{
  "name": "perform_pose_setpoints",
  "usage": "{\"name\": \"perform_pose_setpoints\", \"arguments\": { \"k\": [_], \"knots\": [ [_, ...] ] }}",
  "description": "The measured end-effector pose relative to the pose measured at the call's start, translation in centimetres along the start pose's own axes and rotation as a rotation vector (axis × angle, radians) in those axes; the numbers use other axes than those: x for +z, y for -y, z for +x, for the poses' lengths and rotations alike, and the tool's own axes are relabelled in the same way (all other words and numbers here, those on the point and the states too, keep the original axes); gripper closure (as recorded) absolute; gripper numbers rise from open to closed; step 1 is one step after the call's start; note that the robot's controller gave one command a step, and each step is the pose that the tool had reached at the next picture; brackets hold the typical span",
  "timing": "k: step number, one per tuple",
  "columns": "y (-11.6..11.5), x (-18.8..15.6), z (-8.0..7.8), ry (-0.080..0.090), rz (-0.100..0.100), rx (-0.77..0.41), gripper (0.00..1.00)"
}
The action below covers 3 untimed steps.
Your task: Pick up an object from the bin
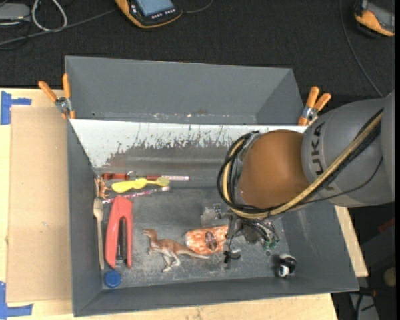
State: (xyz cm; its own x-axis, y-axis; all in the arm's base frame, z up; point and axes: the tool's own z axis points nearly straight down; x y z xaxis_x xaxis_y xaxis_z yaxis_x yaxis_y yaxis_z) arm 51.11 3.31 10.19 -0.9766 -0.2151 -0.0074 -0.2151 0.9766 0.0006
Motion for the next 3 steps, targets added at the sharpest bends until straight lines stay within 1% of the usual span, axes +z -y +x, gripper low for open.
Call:
{"name": "perform_pose_setpoints", "arguments": {
  "k": [1,2,3],
  "knots": [
    [0.4,0.9,-0.4,0.0,0.0,-0.044,0.0],
    [-0.2,2.2,-0.8,-0.002,-0.001,-0.063,1.0],
    [-0.2,2.2,-0.8,-0.002,-0.001,-0.063,1.0]
  ]
}}
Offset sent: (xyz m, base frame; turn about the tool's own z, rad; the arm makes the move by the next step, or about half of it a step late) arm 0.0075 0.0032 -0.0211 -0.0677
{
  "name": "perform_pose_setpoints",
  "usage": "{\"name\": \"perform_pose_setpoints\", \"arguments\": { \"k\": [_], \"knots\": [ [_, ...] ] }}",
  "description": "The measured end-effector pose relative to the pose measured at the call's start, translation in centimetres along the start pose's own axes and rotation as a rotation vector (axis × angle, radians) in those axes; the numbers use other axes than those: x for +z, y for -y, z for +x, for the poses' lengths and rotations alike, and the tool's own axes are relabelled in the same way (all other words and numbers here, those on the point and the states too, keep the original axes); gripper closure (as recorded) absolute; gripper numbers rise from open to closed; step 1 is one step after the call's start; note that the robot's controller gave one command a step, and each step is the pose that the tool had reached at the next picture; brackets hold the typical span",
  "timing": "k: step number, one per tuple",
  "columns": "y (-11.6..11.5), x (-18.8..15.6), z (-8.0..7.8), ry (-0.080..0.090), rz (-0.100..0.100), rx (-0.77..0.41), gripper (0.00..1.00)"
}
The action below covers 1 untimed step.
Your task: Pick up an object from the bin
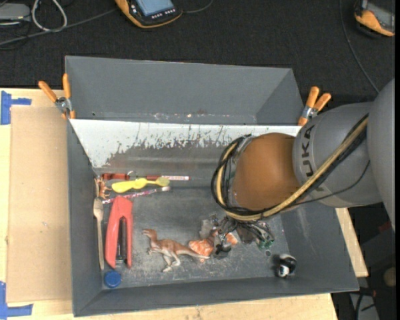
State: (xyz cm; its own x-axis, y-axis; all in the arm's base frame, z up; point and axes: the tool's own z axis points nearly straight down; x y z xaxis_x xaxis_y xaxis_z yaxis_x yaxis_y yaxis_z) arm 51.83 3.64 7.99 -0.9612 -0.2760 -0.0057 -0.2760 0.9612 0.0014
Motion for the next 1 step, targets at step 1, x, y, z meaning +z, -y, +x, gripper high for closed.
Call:
{"name": "perform_pose_setpoints", "arguments": {
  "k": [1],
  "knots": [
    [-3.4,-4.23,0.91,-0.009,-0.002,-0.189,1.0]
  ]
}}
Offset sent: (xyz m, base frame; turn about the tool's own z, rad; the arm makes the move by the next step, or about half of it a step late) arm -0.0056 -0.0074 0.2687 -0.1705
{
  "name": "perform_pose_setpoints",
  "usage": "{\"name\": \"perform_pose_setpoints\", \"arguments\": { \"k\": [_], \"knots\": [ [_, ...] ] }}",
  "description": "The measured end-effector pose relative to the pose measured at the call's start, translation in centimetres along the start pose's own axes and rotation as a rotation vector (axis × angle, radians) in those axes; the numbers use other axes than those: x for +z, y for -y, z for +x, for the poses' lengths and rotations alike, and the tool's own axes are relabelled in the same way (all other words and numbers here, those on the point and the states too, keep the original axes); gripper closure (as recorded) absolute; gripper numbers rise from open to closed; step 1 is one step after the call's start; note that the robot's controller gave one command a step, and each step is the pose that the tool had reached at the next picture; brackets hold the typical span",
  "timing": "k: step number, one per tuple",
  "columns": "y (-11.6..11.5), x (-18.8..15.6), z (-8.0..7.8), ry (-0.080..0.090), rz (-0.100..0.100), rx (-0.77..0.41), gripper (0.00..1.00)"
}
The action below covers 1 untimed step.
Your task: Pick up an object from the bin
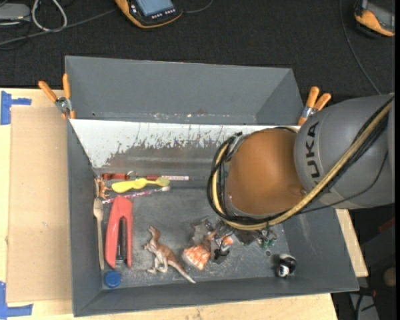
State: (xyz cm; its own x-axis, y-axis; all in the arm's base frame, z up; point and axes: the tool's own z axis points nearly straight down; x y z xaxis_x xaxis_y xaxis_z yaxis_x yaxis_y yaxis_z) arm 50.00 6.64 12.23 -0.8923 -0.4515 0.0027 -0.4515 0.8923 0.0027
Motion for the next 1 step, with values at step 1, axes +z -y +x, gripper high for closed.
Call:
{"name": "perform_pose_setpoints", "arguments": {
  "k": [1],
  "knots": [
    [0.93,-7.76,-0.05,0.005,0.0,-0.05,1.0]
  ]
}}
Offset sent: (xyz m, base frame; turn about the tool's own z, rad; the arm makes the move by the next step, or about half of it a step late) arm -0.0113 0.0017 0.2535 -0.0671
